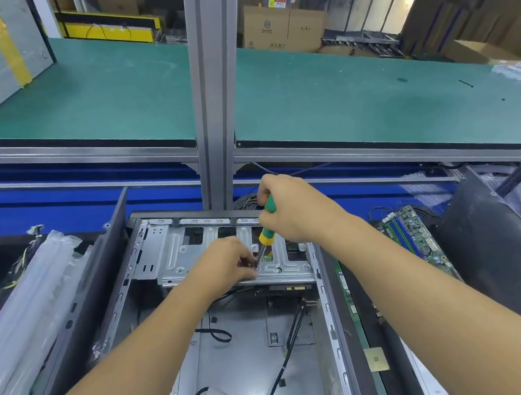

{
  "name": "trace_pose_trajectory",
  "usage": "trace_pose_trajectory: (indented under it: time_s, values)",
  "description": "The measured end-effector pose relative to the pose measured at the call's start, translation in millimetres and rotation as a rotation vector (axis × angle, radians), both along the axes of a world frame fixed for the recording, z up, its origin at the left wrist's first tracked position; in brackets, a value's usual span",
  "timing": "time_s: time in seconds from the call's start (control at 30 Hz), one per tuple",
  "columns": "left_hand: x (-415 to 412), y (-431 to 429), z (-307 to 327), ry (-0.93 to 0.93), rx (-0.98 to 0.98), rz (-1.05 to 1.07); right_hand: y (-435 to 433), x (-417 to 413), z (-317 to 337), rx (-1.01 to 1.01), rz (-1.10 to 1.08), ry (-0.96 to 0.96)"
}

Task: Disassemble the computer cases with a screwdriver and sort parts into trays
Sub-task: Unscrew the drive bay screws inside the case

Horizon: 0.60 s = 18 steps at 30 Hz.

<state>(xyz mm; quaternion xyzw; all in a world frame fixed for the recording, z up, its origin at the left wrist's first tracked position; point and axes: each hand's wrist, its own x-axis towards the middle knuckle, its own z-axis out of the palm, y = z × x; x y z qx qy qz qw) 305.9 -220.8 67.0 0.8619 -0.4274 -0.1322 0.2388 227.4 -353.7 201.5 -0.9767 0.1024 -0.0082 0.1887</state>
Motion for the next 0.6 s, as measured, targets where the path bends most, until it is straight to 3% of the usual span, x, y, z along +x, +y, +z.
trace_pose_trajectory:
  time_s: [0.17,0.3,0.47,0.6]
  values:
    - [-3.1,-5.6,0.9,-0.034,-0.011,0.013,-6.6,-12.2,0.3,0.063,-0.025,-0.029]
    - [-6.9,-11.1,-1.8,-0.059,0.014,0.007,-21.2,-32.6,10.8,0.183,-0.146,-0.175]
    - [-26.9,-24.3,-3.7,0.092,-0.287,0.078,-66.9,-87.9,28.0,0.265,-0.399,-0.411]
    - [-72.7,-59.0,10.2,0.273,-0.359,-0.125,-98.9,-145.8,22.5,0.427,-0.547,-0.503]
